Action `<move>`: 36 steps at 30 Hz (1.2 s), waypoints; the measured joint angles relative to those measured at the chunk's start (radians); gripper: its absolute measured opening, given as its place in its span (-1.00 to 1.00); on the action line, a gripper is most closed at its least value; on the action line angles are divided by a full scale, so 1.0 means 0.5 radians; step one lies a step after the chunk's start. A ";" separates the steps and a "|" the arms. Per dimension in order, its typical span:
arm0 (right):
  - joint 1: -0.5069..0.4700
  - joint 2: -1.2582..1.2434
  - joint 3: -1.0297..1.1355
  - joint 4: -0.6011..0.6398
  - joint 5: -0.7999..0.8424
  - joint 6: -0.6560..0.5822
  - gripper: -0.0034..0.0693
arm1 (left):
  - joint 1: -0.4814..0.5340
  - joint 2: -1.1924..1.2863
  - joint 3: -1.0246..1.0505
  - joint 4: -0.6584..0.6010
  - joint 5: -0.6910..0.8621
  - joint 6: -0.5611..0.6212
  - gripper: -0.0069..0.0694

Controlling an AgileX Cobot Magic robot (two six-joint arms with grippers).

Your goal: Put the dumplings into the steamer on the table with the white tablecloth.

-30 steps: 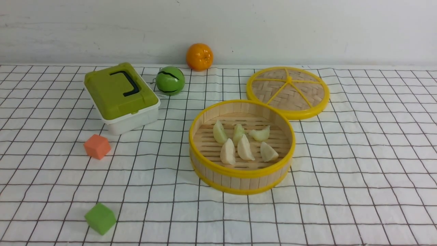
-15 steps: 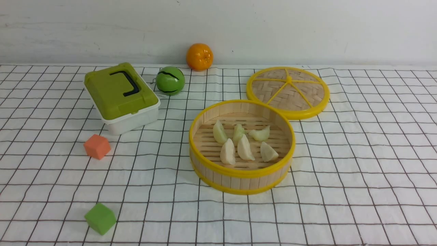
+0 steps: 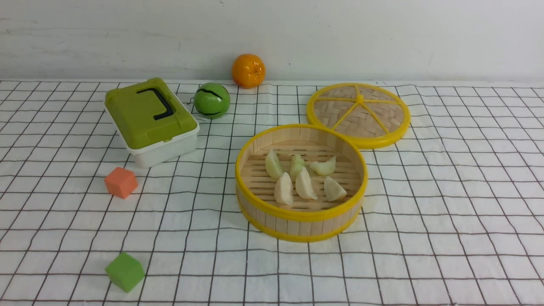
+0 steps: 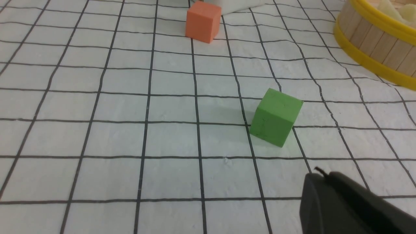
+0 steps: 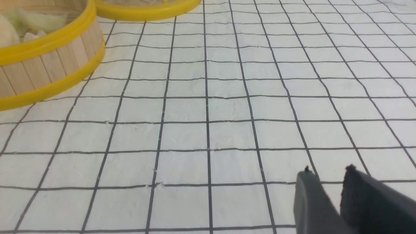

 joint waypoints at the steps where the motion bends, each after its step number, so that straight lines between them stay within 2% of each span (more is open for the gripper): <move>1: 0.000 0.000 0.000 0.000 0.000 0.000 -0.48 | 0.000 0.000 0.000 0.000 0.000 0.000 -0.81; 36: 0.000 0.000 0.000 0.000 0.000 0.000 -0.44 | 0.000 0.000 0.000 0.000 0.000 0.000 -0.77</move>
